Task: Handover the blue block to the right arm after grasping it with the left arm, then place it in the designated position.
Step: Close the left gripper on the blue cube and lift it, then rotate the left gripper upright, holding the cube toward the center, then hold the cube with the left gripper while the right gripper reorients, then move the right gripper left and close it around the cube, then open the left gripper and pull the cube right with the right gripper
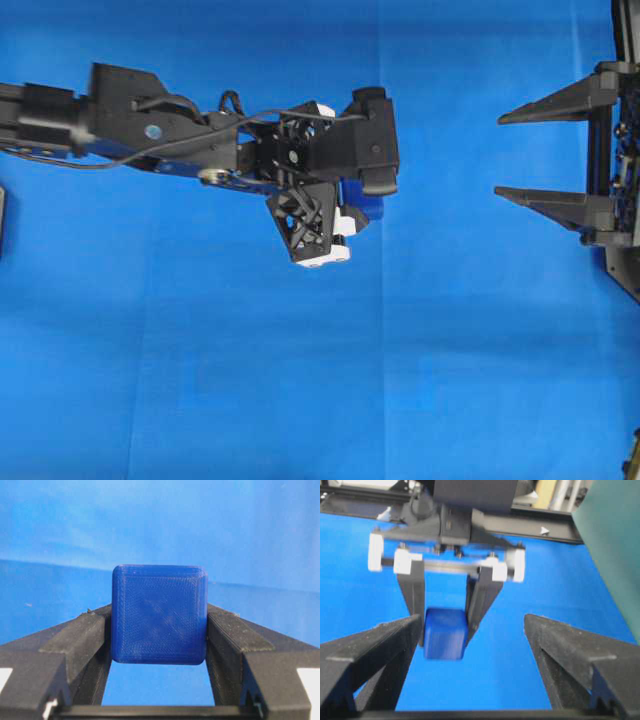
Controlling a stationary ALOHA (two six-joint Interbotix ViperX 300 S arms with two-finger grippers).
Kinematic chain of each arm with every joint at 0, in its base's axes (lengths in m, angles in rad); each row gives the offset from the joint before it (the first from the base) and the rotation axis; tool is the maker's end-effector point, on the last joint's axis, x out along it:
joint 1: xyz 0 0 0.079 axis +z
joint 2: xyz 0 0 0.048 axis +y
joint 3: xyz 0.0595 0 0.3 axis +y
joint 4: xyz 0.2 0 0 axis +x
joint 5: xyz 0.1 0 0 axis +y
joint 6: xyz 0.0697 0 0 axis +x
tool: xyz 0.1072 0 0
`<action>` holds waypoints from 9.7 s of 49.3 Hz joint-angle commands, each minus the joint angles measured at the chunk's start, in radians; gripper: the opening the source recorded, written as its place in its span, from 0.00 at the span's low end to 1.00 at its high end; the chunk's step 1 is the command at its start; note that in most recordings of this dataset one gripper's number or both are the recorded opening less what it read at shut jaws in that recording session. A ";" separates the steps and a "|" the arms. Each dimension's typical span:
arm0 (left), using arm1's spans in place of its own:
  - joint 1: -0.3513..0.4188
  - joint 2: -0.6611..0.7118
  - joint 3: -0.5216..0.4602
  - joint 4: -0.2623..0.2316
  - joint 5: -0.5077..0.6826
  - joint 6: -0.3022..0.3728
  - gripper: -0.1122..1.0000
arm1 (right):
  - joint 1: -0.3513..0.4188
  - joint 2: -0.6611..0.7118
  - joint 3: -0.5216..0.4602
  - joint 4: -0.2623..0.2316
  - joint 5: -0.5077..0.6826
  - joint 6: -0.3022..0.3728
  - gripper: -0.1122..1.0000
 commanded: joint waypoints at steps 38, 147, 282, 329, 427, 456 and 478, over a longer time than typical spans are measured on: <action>-0.008 -0.146 -0.133 0.002 0.115 0.009 0.52 | -0.002 0.020 -0.023 0.003 -0.006 0.000 0.97; -0.057 -0.483 0.428 0.003 -0.690 0.003 0.52 | -0.002 0.020 -0.028 0.002 -0.012 -0.002 0.97; -0.069 -0.515 0.518 0.002 -0.828 -0.002 0.52 | 0.046 0.009 -0.138 -0.825 0.066 -0.373 0.93; -0.069 -0.515 0.520 0.002 -0.828 -0.003 0.52 | 0.044 0.012 -0.146 -0.825 0.064 -0.373 0.93; -0.069 -0.508 0.517 0.000 -0.828 -0.003 0.52 | 0.046 0.752 -0.727 -0.827 -0.091 -0.407 0.92; -0.067 -0.509 0.517 0.000 -0.828 -0.003 0.52 | 0.046 0.713 -0.709 -0.810 -0.014 -0.350 0.57; -0.075 -0.502 0.509 0.000 -0.816 -0.003 0.52 | 0.046 0.712 -0.709 -0.808 0.026 -0.327 0.57</action>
